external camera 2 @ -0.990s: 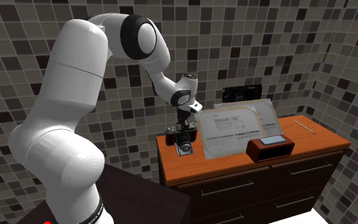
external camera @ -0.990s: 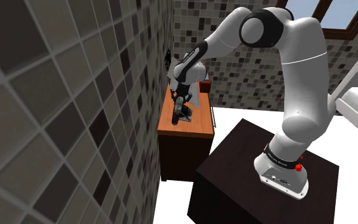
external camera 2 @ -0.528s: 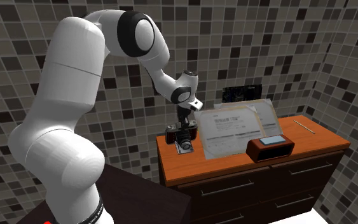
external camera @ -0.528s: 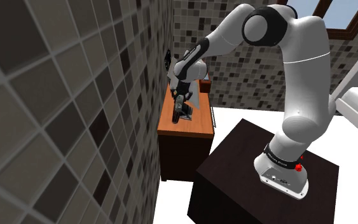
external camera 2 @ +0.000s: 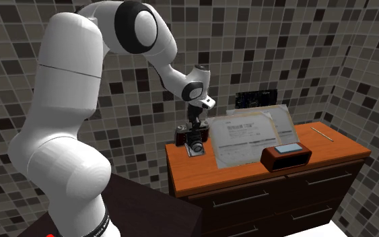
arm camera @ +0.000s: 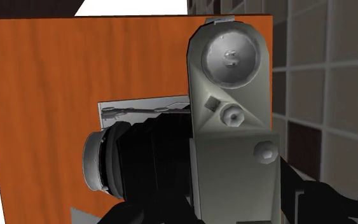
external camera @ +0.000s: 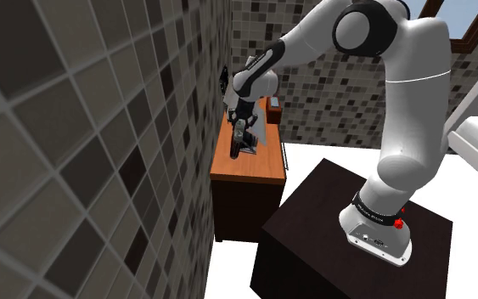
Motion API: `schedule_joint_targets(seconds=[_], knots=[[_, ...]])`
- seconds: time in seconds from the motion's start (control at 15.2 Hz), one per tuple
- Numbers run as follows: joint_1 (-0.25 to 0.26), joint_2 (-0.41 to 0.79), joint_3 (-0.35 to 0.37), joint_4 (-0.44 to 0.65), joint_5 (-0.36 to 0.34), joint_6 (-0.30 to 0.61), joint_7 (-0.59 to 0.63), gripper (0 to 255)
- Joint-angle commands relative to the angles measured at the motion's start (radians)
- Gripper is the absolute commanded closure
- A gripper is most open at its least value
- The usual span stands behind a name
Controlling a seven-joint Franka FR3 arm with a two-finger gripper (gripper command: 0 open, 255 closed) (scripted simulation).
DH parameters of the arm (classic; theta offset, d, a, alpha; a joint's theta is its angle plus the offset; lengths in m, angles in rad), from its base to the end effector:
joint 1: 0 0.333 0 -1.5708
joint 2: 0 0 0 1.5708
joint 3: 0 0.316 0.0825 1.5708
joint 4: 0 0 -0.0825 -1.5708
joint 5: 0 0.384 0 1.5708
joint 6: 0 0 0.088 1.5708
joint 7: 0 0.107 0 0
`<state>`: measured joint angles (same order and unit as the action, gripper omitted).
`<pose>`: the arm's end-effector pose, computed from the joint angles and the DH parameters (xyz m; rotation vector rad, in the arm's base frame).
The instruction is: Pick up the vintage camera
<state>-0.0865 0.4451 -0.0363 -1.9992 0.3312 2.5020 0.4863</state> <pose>0.6093 -0.0767 0.2395 -2.6728 1.2353 -0.0351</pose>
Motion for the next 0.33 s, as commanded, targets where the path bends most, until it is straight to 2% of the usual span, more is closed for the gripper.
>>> schedule_joint_targets(seconds=[0.0,0.26], knots=[[0.002,-0.025,-0.004,-0.007,-0.006,-0.016,0.006,255],[0.004,-0.046,-0.008,-0.005,-0.013,-0.037,0.015,255]])
